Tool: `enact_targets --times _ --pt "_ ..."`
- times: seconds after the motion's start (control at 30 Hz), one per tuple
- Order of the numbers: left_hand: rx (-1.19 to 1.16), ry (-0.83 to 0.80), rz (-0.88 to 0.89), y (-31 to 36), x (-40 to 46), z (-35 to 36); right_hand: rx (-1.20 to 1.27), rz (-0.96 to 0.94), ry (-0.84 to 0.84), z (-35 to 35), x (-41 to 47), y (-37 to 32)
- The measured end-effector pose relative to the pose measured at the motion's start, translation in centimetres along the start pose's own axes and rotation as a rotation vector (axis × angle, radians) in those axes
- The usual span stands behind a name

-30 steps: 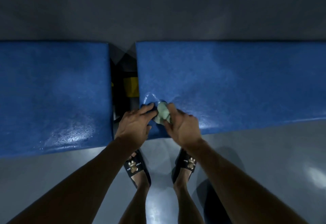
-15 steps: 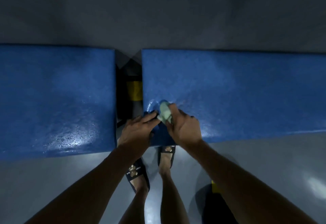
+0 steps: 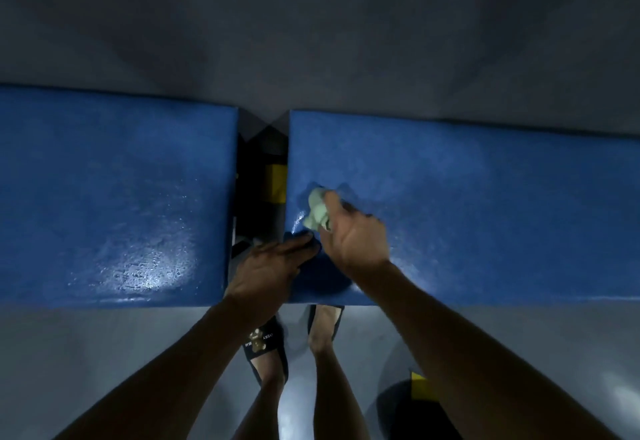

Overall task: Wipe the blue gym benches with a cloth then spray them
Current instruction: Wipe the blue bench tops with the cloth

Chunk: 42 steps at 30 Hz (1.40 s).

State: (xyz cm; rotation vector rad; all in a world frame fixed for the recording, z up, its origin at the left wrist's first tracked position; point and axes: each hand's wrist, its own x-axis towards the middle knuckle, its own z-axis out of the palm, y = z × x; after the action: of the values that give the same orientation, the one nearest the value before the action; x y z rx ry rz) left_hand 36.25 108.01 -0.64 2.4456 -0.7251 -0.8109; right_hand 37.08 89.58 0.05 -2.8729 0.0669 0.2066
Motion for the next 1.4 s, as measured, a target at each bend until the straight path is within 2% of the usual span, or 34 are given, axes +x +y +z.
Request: enact_targets --times 0.07,0.1,0.17,0.23,0.27,0.3,0.33,0.37,0.4,0.43,0.5,0.53,0.6,0.63,0.67,0.77,0.8,0.87,0.93,1.03,1.13,1.2,1.33,1.4 --pt "-0.071 -0.019 0.007 -0.7 0.3 -0.8 -0.045 -0.150 -0.032 -1.1 1.4 2.5" --pt "-0.124 -0.029 0.006 -1.0 0.5 -1.5 -0.090 -0.131 -0.021 -1.5 2.0 4.5" --pt "-0.188 -0.001 0.020 -1.5 1.0 -2.9 -0.155 0.131 0.047 -2.9 2.9 8.6" --pt "-0.177 0.061 0.014 -1.8 1.6 -3.7 -0.071 0.531 0.078 -4.2 3.5 11.3" --pt "-0.151 0.102 0.005 -2.1 1.9 -3.9 -0.004 0.686 0.067 -4.5 3.7 11.4" --pt "-0.123 0.136 0.003 -2.2 2.3 -4.2 0.026 0.763 0.049 -4.3 3.9 10.6" --pt "-0.106 0.147 0.008 -2.2 2.6 -4.3 0.027 0.752 0.057 -3.7 4.1 9.2" --pt "-0.096 0.128 0.007 -2.1 2.9 -4.4 0.017 0.661 0.101 -3.0 4.3 7.2" --pt "-0.091 0.086 -0.003 -1.8 3.1 -4.4 0.020 0.492 0.139 -2.0 4.2 5.0" --pt "-0.088 0.043 -0.021 -1.4 3.2 -4.2 0.010 0.303 0.112 -1.4 4.0 2.9" --pt "-0.076 0.016 -0.057 -1.0 3.5 -3.9 0.018 0.007 -0.074 -1.3 4.4 0.8" --pt "-0.070 0.016 -0.069 -0.9 3.5 -3.8 0.013 -0.088 -0.136 -1.9 5.2 1.2" --pt "-0.086 0.015 -0.083 -1.1 3.5 -3.7 -0.078 -0.194 -0.106 -3.2 6.4 4.2" --pt "-0.095 0.009 -0.087 -1.2 3.5 -3.6 -0.122 -0.138 -0.053 -3.7 7.1 6.4" --pt "-0.101 0.003 -0.092 -1.2 3.5 -3.5 -0.147 0.010 -0.007 -4.2 7.7 8.8" --pt "-0.122 -0.007 -0.125 -1.1 3.8 -3.3 -0.031 0.592 0.059 -5.4 8.8 13.9" --pt "-0.120 -0.009 -0.133 -1.1 4.0 -3.3 0.008 0.695 0.068 -5.3 9.0 13.8" --pt "-0.107 -0.019 -0.147 -1.0 4.3 -3.4 0.058 0.710 0.074 -4.5 9.4 11.5" --pt "-0.094 -0.037 -0.157 -0.8 4.6 -3.6 0.095 0.608 0.049 -3.4 9.9 7.5" --pt "-0.075 -0.039 -0.170 -0.2 5.0 -4.2 0.030 0.245 -0.076 -2.8 10.7 3.0" --pt "-0.051 -0.044 -0.186 0.1 5.2 -4.6 -0.039 0.006 -0.157 -4.0 11.3 4.3" --pt "-0.032 -0.052 -0.189 0.1 5.1 -4.5 -0.079 0.094 -0.107 -4.5 11.1 8.1" --pt "-0.027 -0.045 -0.191 0.1 5.0 -4.3 0.001 0.615 0.028 -6.4 10.3 15.3" --pt "-0.040 -0.039 -0.202 0.1 5.0 -4.1 0.035 0.733 0.049 -6.6 10.7 15.0"
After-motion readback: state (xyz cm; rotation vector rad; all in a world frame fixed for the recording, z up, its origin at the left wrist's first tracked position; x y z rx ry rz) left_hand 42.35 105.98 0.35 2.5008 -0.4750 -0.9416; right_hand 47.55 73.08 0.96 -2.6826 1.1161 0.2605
